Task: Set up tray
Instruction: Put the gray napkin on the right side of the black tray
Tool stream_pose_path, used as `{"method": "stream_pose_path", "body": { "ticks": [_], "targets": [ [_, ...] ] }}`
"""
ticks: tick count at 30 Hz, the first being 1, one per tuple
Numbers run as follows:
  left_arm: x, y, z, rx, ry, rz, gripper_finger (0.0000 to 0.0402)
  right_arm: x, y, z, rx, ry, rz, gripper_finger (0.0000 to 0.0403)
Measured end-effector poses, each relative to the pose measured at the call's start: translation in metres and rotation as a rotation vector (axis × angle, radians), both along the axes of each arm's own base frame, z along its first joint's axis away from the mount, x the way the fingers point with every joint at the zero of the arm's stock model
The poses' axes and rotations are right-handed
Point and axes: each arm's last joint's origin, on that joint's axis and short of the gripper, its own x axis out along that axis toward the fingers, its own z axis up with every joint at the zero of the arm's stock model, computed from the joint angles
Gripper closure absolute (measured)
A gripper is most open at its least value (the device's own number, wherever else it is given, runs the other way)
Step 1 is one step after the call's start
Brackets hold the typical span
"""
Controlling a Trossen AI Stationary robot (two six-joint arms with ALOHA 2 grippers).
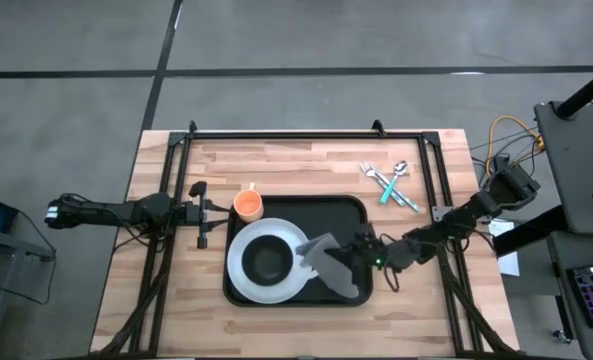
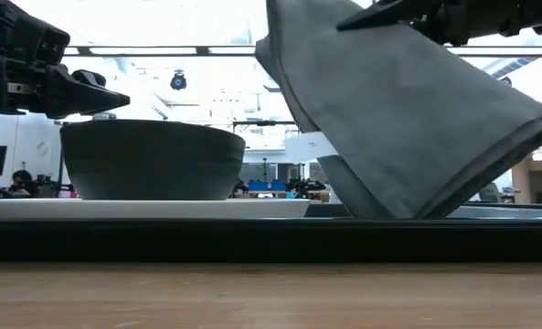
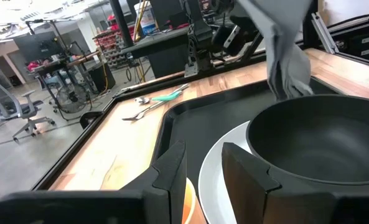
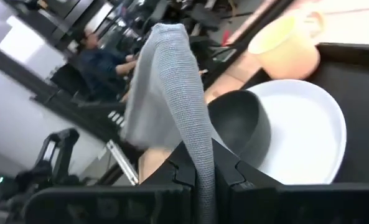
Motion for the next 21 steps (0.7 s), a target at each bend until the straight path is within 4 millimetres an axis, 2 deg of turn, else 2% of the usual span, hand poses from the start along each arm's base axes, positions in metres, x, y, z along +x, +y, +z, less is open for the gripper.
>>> {"method": "stream_pose_path", "body": {
  "ticks": [7,14,17,21],
  "targets": [
    [0.0,0.0,0.0,0.0,0.0,0.0,0.0317,-0.003,-0.006,-0.008,0.067,0.024,-0.149,0.0394],
    [0.0,0.0,0.0,0.0,0.0,0.0,0.0317,-0.013,-0.017,-0.038,0.118,0.159,-0.41,0.0394],
    [0.0,0.0,0.0,0.0,-0.001,0.0,0.0317,-0.017,-0.023,-0.047,0.1,0.223,-0.452,0.0394],
    [0.0,0.0,0.0,0.0,-0.001,0.0,0.0317,-0.019,-0.025,-0.048,0.08,0.215,-0.486,0.0394]
  ]
}}
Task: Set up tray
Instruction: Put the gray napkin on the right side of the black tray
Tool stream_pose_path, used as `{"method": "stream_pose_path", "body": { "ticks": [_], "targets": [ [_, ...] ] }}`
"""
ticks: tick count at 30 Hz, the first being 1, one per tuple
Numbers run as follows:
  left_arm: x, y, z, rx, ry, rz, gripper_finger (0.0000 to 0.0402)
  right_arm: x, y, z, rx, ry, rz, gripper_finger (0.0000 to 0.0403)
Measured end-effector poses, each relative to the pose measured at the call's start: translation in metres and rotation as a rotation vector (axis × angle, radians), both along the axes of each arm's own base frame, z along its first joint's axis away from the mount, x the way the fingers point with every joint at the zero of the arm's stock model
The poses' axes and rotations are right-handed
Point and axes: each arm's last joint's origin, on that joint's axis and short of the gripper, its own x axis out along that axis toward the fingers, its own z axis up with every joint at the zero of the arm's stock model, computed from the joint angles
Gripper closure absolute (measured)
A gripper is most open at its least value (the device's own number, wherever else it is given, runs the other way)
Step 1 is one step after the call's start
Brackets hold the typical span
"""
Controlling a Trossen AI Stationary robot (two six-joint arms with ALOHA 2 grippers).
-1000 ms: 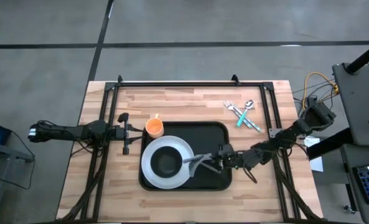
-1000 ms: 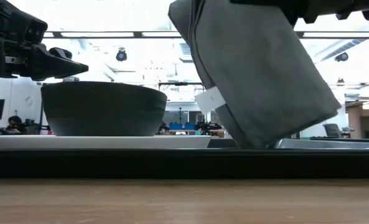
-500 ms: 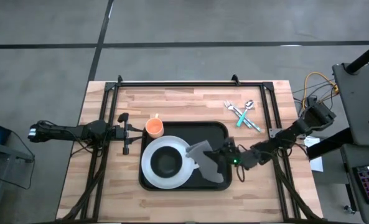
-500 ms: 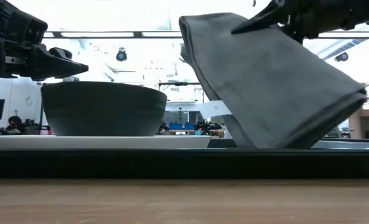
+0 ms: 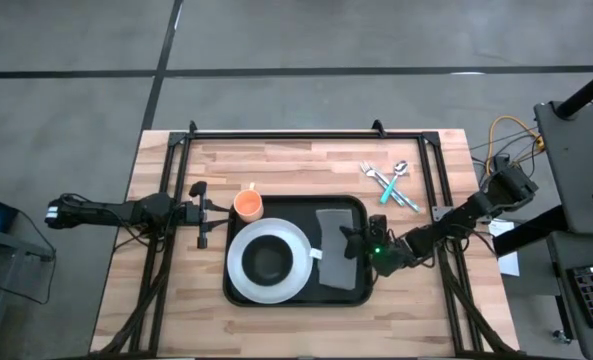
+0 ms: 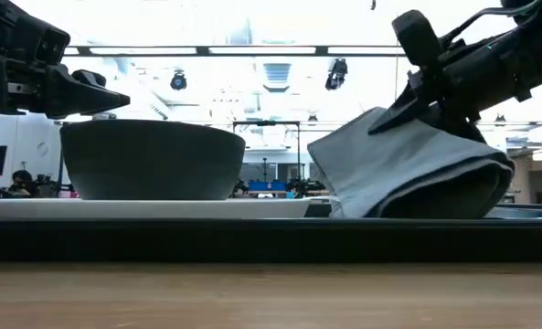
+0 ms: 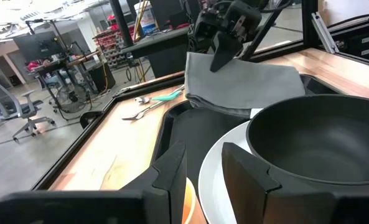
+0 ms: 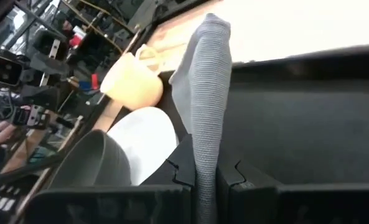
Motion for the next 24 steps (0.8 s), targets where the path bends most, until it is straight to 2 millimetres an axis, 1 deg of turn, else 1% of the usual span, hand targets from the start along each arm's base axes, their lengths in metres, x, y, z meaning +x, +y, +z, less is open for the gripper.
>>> {"method": "stream_pose_path", "body": {
  "ticks": [4,7,11,14,18,24],
  "targets": [
    [0.0,0.0,0.0,0.0,0.0,0.0,0.0317,0.001,-0.005,0.001,-0.072,0.034,-0.026,0.0394],
    [0.0,0.0,0.0,0.0,0.0,0.0,0.0317,0.003,-0.013,0.0,-0.127,0.085,-0.041,0.0394],
    [0.0,0.0,0.0,0.0,0.0,0.0,0.0317,0.003,-0.028,0.0,-0.176,0.211,-0.043,0.0394],
    [0.0,0.0,0.0,0.0,0.0,0.0,0.0317,-0.003,-0.038,0.001,-0.177,0.299,-0.06,0.0394],
    [0.0,0.0,0.0,0.0,0.0,0.0,0.0317,-0.01,-0.043,0.013,-0.201,0.372,-0.057,0.0394],
    [0.0,0.0,0.0,0.0,0.0,0.0,0.0317,-0.021,-0.046,0.038,-0.24,0.44,-0.041,0.0394]
  ]
}}
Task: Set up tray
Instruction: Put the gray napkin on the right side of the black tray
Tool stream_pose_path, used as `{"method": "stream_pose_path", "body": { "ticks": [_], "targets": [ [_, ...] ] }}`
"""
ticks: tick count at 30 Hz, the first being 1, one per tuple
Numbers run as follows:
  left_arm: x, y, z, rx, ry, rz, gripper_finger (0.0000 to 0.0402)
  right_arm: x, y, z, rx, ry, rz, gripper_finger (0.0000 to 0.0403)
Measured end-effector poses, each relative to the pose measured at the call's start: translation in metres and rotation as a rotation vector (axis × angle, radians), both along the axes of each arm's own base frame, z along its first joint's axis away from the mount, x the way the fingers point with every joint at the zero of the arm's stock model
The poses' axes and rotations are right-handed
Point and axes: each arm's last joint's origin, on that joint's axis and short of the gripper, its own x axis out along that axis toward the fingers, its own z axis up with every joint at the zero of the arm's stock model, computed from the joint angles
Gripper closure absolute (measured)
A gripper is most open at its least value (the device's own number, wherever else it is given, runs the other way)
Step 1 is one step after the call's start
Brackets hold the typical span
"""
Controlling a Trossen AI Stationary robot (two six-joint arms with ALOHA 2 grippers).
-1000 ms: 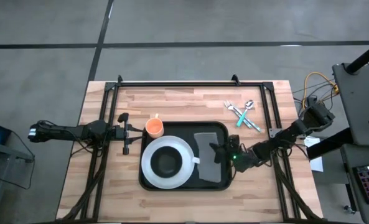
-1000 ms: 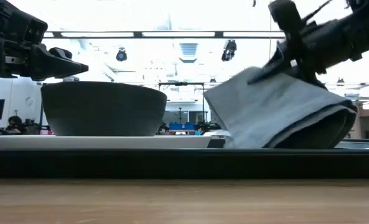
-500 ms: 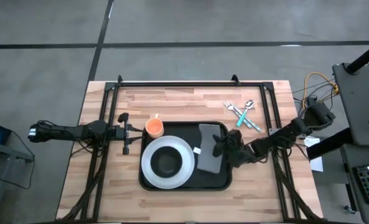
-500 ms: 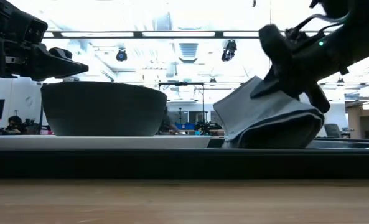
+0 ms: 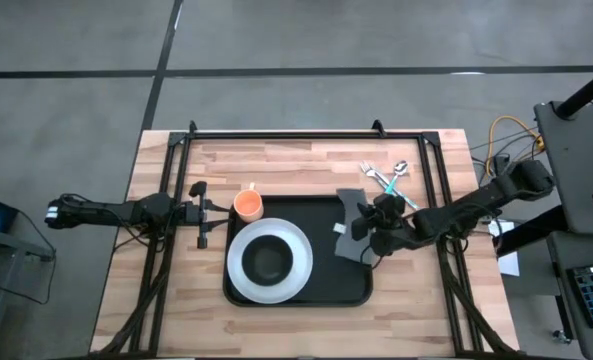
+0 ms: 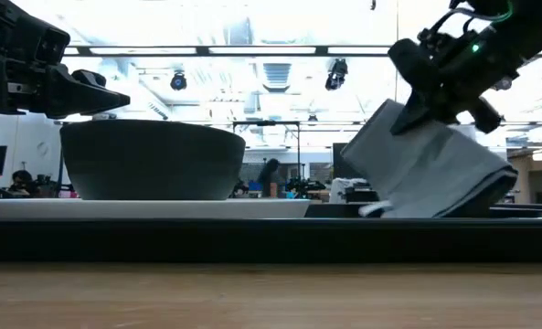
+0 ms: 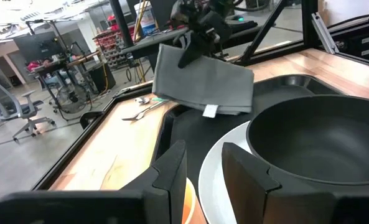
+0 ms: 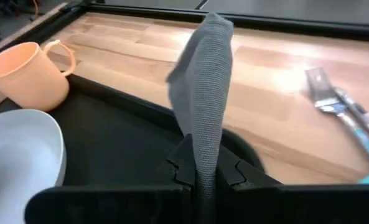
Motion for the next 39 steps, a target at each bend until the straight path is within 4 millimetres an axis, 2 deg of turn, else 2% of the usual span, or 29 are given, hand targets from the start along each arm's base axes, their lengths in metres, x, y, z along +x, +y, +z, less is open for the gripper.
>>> {"method": "stream_pose_path", "body": {
  "ticks": [4,10,21,25,30,35,37,39],
  "targets": [
    [0.0,0.0,0.0,0.0,0.002,0.0,0.0317,-0.002,0.0,0.009,-0.008,-0.016,-0.008,0.0394],
    [0.0,0.0,0.0,0.0,0.003,0.0,0.0317,0.014,0.013,0.023,0.027,-0.131,0.05,0.0394],
    [0.001,0.0,-0.001,0.001,0.015,0.0,0.0317,0.032,0.077,0.063,0.03,-0.316,0.356,0.0394],
    [0.001,0.0,-0.001,0.0,0.015,0.0,0.0317,0.043,0.099,0.065,0.029,-0.345,0.419,0.0394],
    [0.001,0.0,-0.002,0.001,0.023,0.0,0.0317,0.072,0.12,0.055,0.074,-0.301,0.501,0.0394],
    [0.002,0.0,-0.003,0.001,0.032,-0.001,0.0317,0.091,0.122,0.066,0.069,-0.241,0.471,0.0394],
    [0.002,0.0,-0.003,0.002,0.035,0.0,0.0317,0.09,0.117,0.065,0.057,-0.186,0.395,0.0394],
    [0.002,0.0,-0.003,0.002,0.039,0.0,0.0317,0.084,0.111,0.055,0.041,-0.109,0.301,0.0394]
  ]
}}
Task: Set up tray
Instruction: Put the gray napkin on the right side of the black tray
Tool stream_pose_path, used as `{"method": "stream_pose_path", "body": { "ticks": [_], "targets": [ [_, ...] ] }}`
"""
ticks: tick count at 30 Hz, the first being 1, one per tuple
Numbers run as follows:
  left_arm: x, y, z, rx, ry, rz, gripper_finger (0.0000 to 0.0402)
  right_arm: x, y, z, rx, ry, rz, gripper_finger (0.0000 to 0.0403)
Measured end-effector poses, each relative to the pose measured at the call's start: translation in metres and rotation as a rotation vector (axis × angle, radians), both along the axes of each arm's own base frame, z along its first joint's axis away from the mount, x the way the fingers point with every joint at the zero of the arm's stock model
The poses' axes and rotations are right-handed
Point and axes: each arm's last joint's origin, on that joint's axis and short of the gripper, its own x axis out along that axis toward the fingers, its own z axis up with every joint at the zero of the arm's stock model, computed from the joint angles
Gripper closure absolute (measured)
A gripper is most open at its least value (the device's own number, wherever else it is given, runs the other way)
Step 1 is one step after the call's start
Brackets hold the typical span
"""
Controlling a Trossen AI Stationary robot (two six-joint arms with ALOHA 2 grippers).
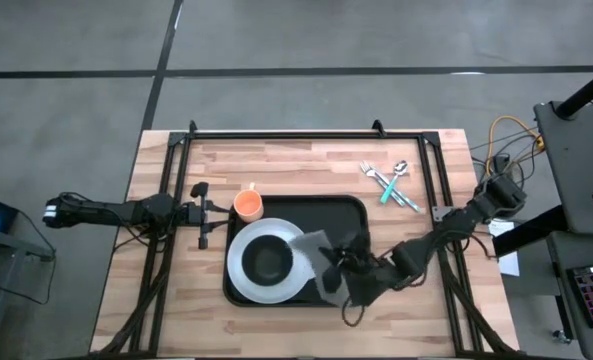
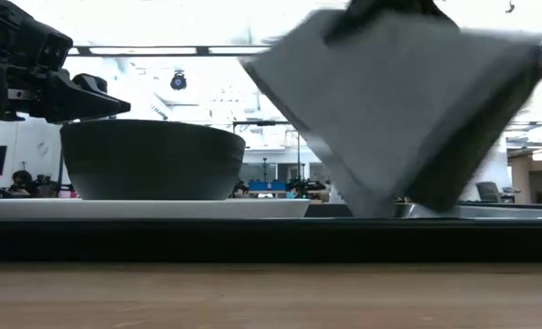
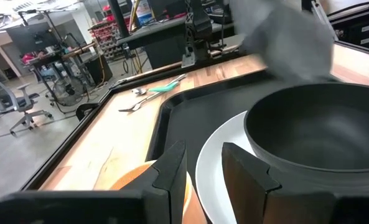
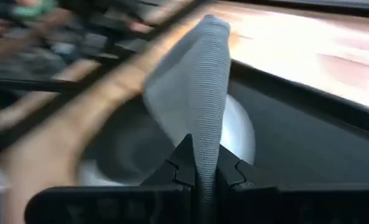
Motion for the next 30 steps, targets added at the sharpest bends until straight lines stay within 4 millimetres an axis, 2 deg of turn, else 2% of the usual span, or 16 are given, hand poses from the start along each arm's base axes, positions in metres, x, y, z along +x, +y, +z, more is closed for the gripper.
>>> {"method": "stream_pose_path", "body": {
  "ticks": [3,7,11,16,24,28,30],
  "targets": [
    [0.0,0.0,0.0,0.0,0.002,0.0,0.0317,-0.01,-0.011,-0.018,0.029,0.068,-0.105,0.0394],
    [0.001,0.0,-0.001,0.001,0.012,0.0,0.0317,-0.013,-0.015,-0.033,0.107,-0.06,-0.146,0.0394],
    [0.001,0.0,-0.002,0.001,0.026,0.0,0.0317,-0.011,-0.012,-0.024,0.163,-0.265,-0.043,0.0395],
    [0.002,0.0,-0.003,0.001,0.033,0.0,0.0317,-0.012,-0.01,-0.019,0.207,-0.43,0.093,0.0395],
    [0.002,0.0,-0.003,0.001,0.033,0.0,0.0317,-0.015,-0.002,-0.036,0.266,-0.42,0.104,0.0395],
    [0.002,0.0,-0.003,0.001,0.033,0.0,0.0317,-0.016,-0.007,-0.048,0.285,-0.404,0.08,0.0395],
    [0.002,0.0,-0.003,0.001,0.033,0.0,0.0317,-0.017,-0.007,-0.045,0.304,-0.441,0.08,0.0395]
  ]
}}
